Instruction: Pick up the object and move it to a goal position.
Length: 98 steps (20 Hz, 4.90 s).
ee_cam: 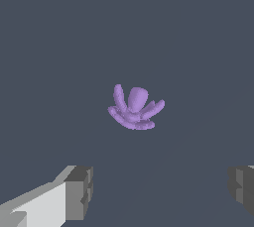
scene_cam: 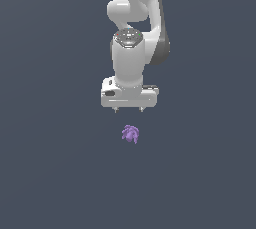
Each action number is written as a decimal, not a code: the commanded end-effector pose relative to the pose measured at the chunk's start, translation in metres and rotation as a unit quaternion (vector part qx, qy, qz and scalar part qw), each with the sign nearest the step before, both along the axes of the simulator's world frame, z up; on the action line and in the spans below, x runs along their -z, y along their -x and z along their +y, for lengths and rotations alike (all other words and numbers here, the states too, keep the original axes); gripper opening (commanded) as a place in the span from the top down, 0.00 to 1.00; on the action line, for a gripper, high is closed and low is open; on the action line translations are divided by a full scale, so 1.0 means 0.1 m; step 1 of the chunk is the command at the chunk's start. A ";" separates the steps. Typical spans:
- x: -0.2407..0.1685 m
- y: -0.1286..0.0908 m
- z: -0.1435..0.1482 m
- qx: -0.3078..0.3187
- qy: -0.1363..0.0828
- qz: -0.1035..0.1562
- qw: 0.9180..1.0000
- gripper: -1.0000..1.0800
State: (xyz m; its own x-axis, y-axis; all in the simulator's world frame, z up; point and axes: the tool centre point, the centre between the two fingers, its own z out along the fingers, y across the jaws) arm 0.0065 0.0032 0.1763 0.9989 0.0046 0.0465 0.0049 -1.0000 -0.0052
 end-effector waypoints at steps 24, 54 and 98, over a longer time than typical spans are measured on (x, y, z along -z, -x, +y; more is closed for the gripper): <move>-0.04 -0.08 -0.02 -0.054 0.012 -0.010 0.998 0.04; 0.52 -0.32 0.06 -0.423 0.022 0.015 0.906 0.04; 1.27 -0.41 0.09 -0.571 0.016 0.018 0.821 1.00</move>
